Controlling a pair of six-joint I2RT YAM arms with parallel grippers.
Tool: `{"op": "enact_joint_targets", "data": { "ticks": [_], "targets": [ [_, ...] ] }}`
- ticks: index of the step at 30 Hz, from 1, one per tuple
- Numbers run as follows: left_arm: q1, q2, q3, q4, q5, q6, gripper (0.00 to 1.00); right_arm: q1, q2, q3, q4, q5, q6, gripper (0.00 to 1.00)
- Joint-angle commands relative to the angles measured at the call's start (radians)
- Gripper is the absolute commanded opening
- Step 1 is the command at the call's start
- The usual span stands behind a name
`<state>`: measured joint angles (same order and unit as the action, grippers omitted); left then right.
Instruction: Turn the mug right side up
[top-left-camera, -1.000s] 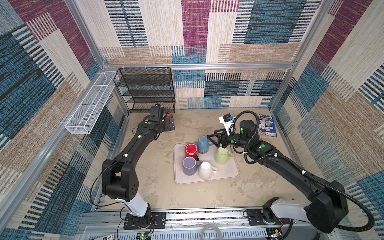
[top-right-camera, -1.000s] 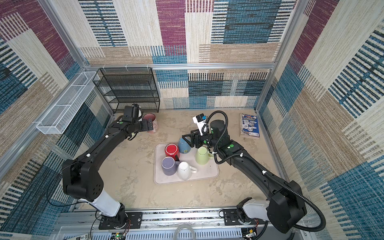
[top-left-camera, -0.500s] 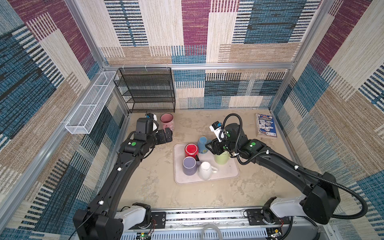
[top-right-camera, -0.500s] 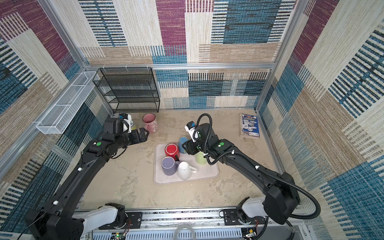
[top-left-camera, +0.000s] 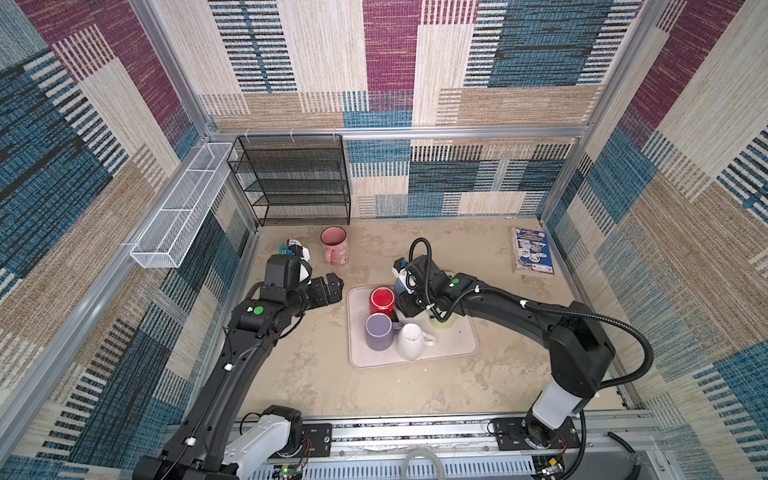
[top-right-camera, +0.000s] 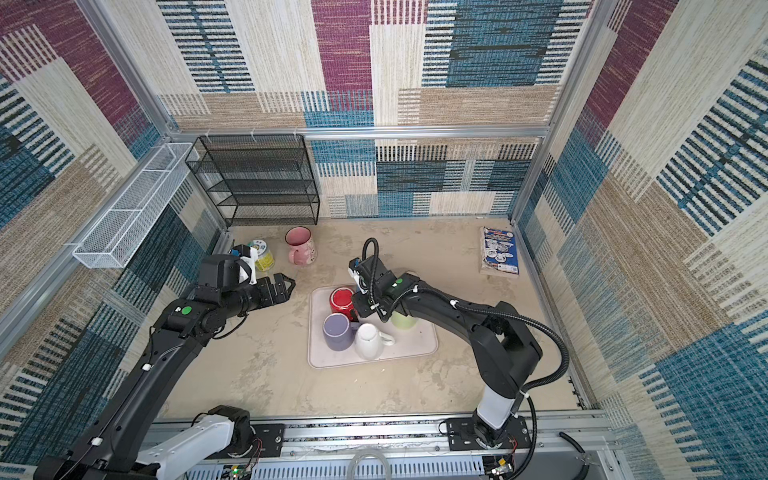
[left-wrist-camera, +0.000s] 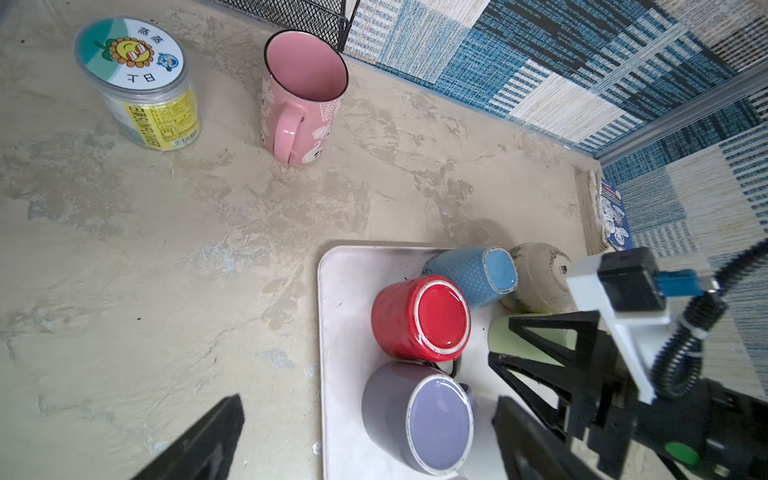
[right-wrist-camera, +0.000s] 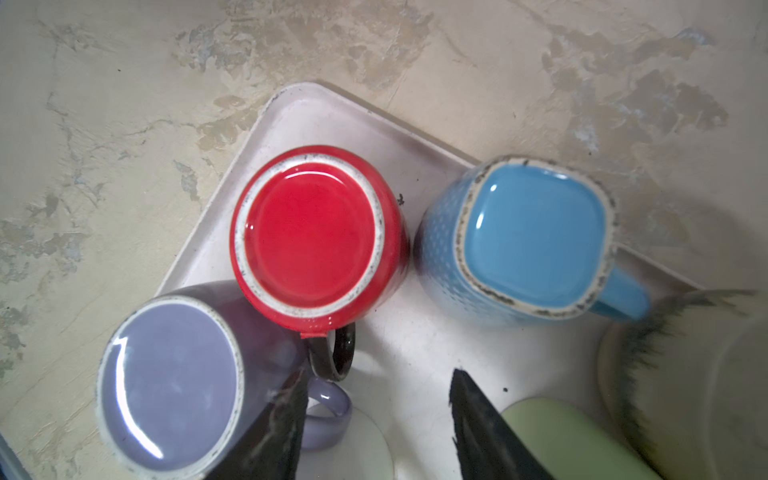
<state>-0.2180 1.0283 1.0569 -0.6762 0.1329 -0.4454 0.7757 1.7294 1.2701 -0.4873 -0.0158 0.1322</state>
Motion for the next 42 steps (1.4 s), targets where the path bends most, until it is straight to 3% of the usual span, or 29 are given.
{"op": "enact_joint_targets", "data": {
  "ticks": [1,6,15,17,21,23,30,32,35,42],
  "targets": [
    [0.0,-0.005,0.013,-0.045,-0.059,-0.039,0.99,0.011,0.033,0.017,0.001,0.02,0.014,0.57],
    [0.0,0.001,0.038,-0.106,-0.188,-0.112,0.99,0.03,0.084,0.041,0.002,0.019,0.015,0.56],
    [0.0,-0.028,0.056,-0.146,-0.226,-0.235,0.99,0.033,0.134,0.06,0.005,0.007,0.018,0.54],
    [0.0,-0.039,0.068,-0.145,-0.201,-0.235,0.99,0.034,0.141,0.058,0.01,0.004,0.018,0.54],
    [0.0,-0.049,0.097,-0.115,-0.022,-0.18,0.99,0.034,0.167,0.065,0.012,0.002,0.017,0.52],
    [0.0,-0.055,0.115,-0.12,-0.008,-0.185,0.99,0.035,0.179,0.07,0.013,0.0,0.017,0.51],
    [0.001,-0.11,0.132,-0.136,-0.074,-0.108,0.99,0.034,0.21,0.082,0.021,-0.005,0.017,0.37],
    [0.0,-0.169,0.084,-0.066,-0.037,-0.032,0.99,0.034,0.221,0.09,0.019,-0.006,0.015,0.33],
    [0.002,-0.266,-0.018,0.036,-0.022,-0.049,0.99,0.034,0.229,0.103,0.015,-0.006,0.015,0.29],
    [0.0,-0.212,0.043,-0.099,-0.118,-0.037,0.99,0.034,0.229,0.133,0.003,-0.003,0.01,0.14]
  ]
}}
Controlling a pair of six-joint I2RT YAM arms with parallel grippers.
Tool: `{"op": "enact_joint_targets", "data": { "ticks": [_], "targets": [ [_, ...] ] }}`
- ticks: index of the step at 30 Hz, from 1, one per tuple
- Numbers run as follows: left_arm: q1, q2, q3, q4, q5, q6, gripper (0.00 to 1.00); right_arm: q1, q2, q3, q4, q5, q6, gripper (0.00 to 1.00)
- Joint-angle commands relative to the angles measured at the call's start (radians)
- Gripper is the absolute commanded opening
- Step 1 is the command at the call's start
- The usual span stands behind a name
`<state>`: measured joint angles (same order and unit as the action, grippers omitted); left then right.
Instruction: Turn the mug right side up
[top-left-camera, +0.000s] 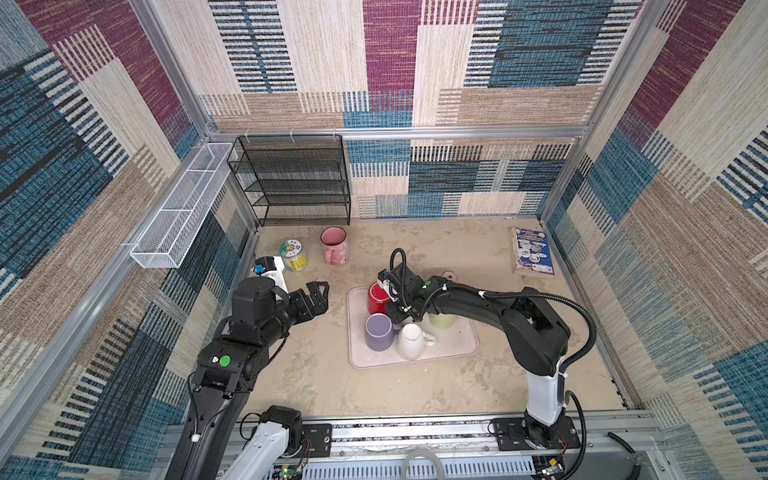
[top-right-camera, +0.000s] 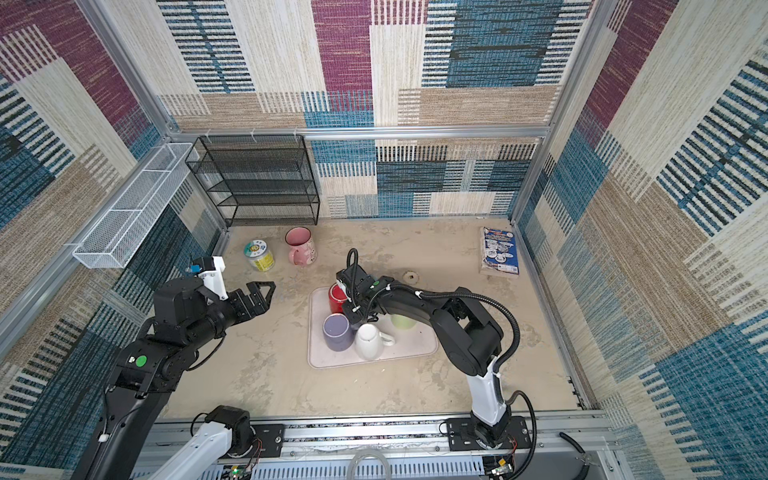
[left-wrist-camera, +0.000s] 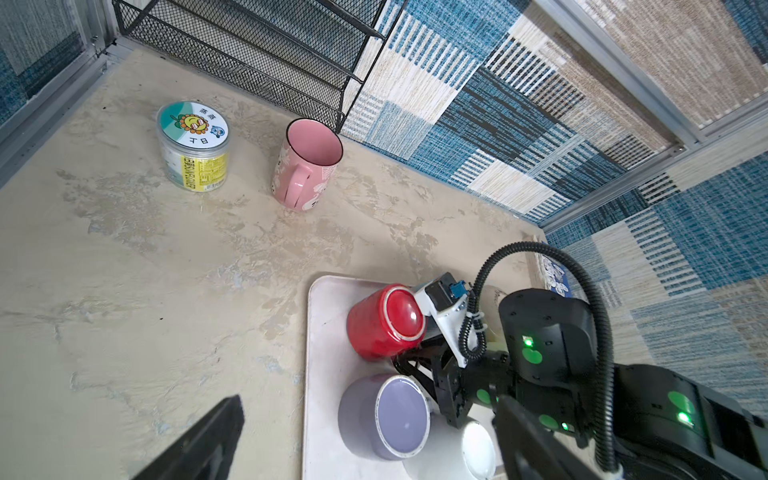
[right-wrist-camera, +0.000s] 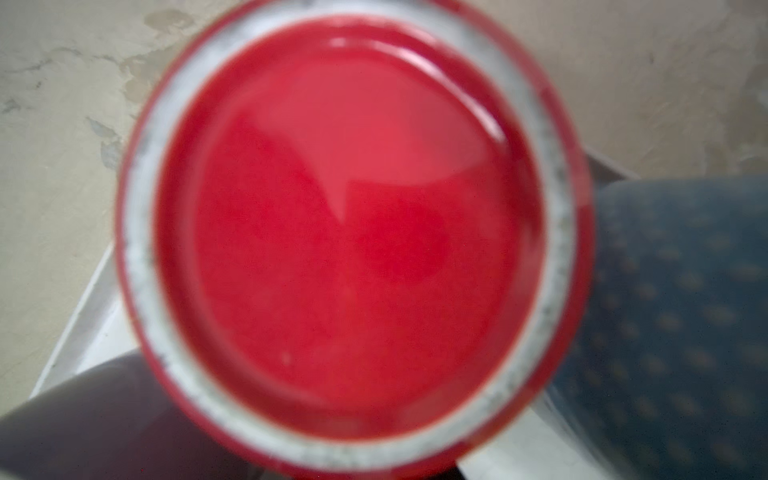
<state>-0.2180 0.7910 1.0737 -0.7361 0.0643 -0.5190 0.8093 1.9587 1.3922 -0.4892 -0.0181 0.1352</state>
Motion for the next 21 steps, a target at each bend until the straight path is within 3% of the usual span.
{"op": "enact_joint_targets", "data": {
  "ticks": [1,5,21],
  "targets": [
    [0.0,0.036,0.031,-0.048,-0.034,0.052,0.99,0.001,-0.001,0.011,0.005,0.0,0.006,0.11],
    [0.0,0.009,-0.025,0.01,0.05,0.08,0.99,0.001,-0.013,0.012,0.013,-0.006,0.011,0.0],
    [0.0,0.044,-0.069,0.044,0.132,0.076,0.96,0.001,-0.148,0.039,0.031,-0.071,0.006,0.0]
  ]
}}
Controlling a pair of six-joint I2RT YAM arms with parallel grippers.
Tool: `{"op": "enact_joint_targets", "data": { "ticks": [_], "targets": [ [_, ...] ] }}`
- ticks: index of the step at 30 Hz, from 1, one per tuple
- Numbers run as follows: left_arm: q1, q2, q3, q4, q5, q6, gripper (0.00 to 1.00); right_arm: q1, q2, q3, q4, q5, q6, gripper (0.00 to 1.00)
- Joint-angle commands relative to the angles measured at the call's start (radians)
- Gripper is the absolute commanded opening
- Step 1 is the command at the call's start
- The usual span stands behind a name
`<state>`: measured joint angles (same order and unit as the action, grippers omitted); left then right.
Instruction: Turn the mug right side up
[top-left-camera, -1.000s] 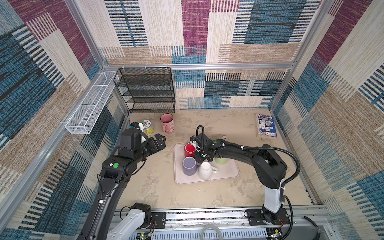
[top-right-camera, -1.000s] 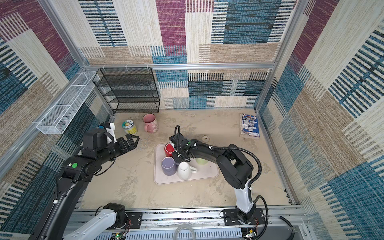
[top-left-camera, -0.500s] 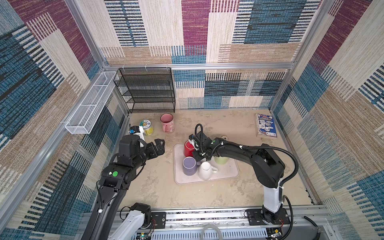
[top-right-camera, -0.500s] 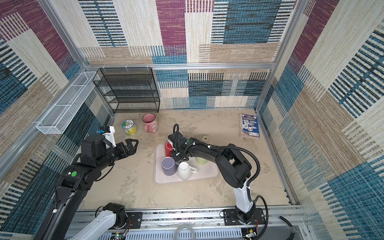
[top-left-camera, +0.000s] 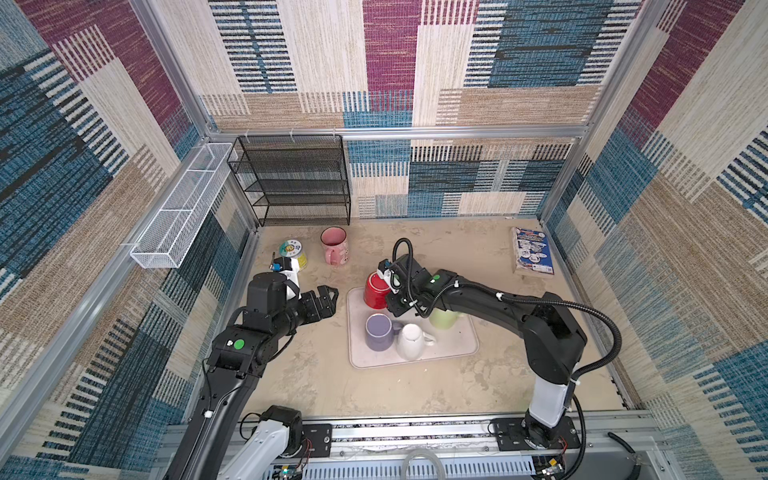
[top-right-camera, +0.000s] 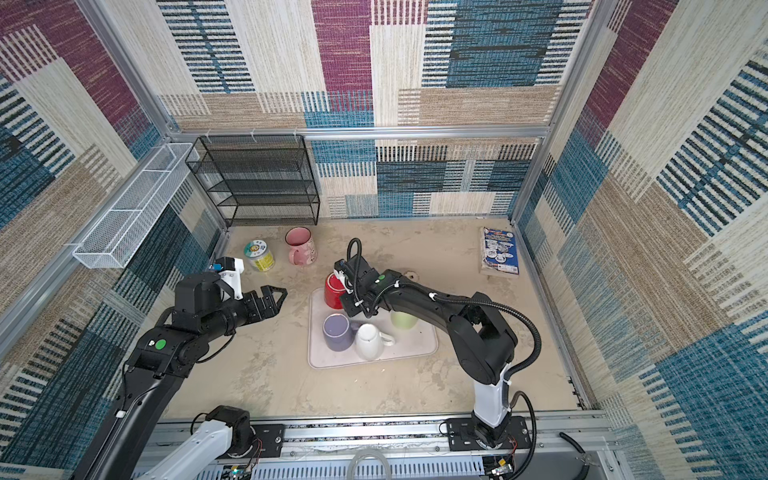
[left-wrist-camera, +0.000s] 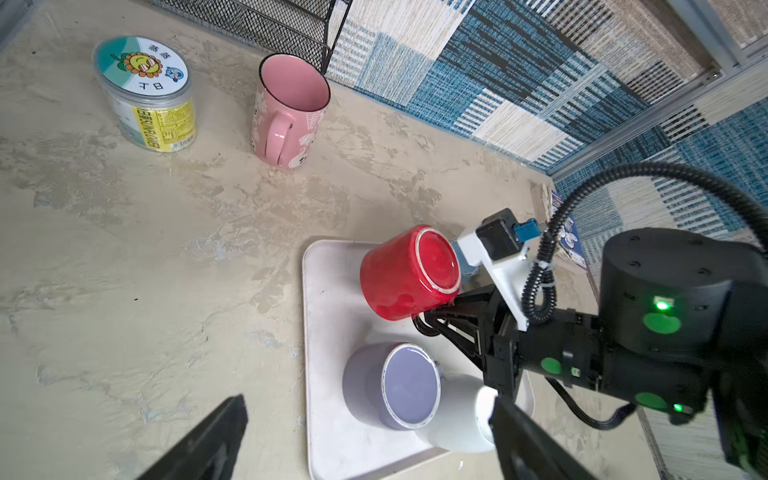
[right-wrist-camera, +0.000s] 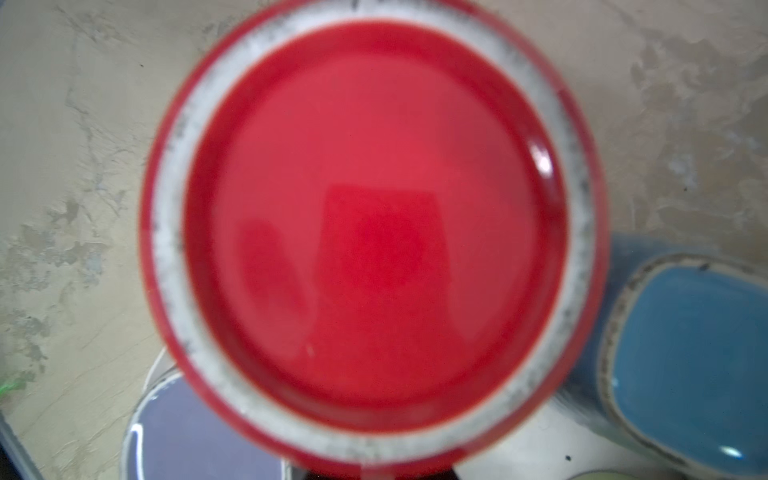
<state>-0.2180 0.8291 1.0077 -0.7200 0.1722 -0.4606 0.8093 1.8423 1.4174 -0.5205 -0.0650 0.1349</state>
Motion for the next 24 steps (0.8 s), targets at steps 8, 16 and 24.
{"op": "enact_joint_targets", "data": {
  "ticks": [8,16,24],
  "targets": [
    [-0.001,0.062,-0.01,0.077,0.172,0.006,0.94,-0.004,-0.179,-0.008,0.122,-0.096,0.015,0.0],
    [-0.012,0.055,-0.112,0.32,0.37,-0.069,0.81,-0.068,-0.393,-0.179,0.324,-0.259,0.057,0.0],
    [-0.154,0.1,-0.221,0.649,0.48,-0.167,0.71,-0.181,-0.573,-0.371,0.563,-0.497,0.141,0.0]
  ]
}}
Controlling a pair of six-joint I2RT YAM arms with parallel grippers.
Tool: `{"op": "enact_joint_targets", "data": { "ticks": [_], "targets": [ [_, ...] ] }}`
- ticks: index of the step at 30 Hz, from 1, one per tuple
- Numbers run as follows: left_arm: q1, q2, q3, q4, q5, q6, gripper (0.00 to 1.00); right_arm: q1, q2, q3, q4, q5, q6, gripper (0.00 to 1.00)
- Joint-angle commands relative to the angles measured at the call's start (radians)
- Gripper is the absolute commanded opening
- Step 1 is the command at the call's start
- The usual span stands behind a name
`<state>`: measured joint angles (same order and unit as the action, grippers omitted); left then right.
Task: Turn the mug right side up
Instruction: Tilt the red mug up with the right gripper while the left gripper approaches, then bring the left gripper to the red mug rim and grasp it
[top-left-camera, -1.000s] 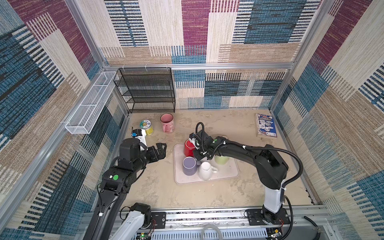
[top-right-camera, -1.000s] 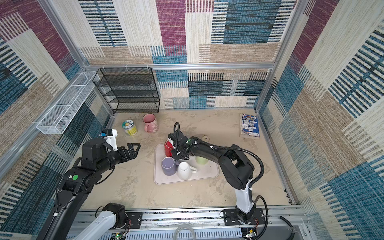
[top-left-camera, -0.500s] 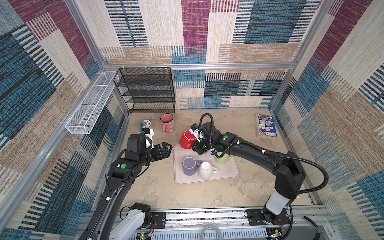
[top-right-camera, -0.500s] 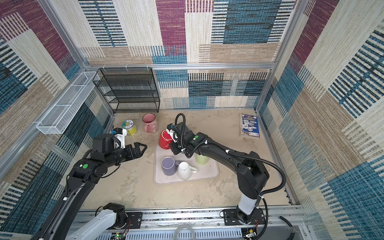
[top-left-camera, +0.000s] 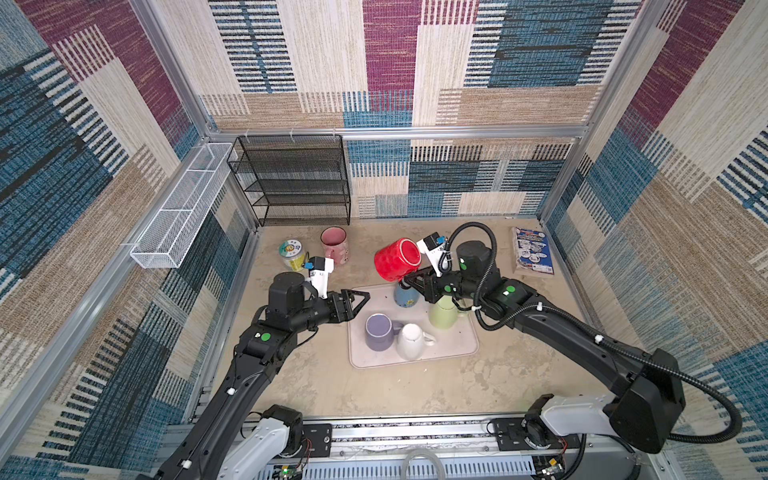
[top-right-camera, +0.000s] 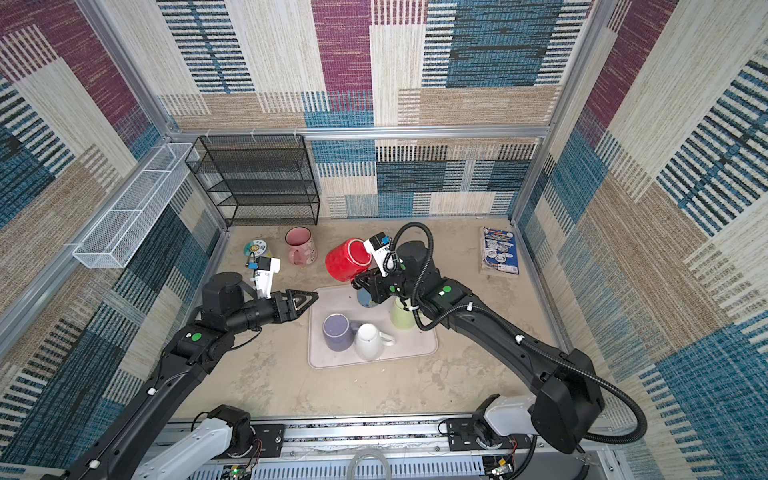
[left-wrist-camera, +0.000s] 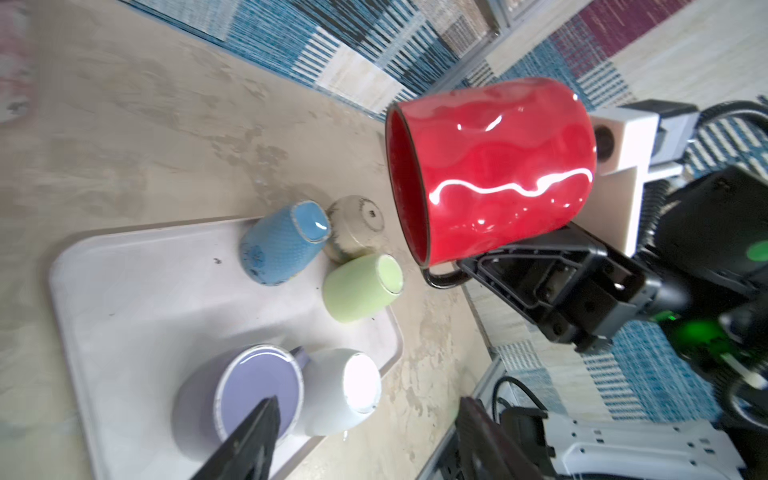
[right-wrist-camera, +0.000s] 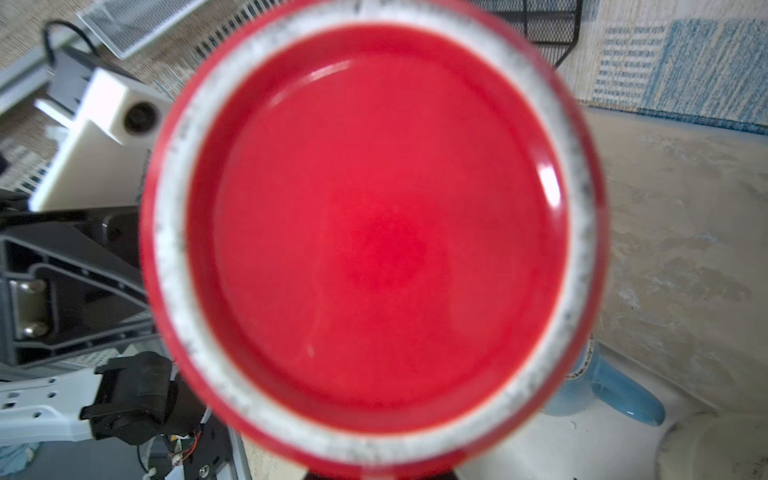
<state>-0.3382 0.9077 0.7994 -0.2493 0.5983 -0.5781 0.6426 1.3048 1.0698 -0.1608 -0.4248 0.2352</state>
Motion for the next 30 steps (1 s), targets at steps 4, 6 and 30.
{"op": "enact_joint_targets", "data": {
  "ticks": [4,6,30],
  "targets": [
    [-0.09,0.107,-0.043,0.4,0.108,-0.13,0.69,-0.063,-0.089,-0.089,0.319,-0.255,0.11,0.0],
    [-0.11,0.144,-0.052,0.501,0.129,-0.161,0.67,-0.083,-0.107,-0.111,0.367,-0.294,0.144,0.0],
    [-0.189,0.36,-0.029,1.061,0.177,-0.304,0.37,-0.139,-0.086,-0.195,0.671,-0.589,0.358,0.0]
  ]
}}
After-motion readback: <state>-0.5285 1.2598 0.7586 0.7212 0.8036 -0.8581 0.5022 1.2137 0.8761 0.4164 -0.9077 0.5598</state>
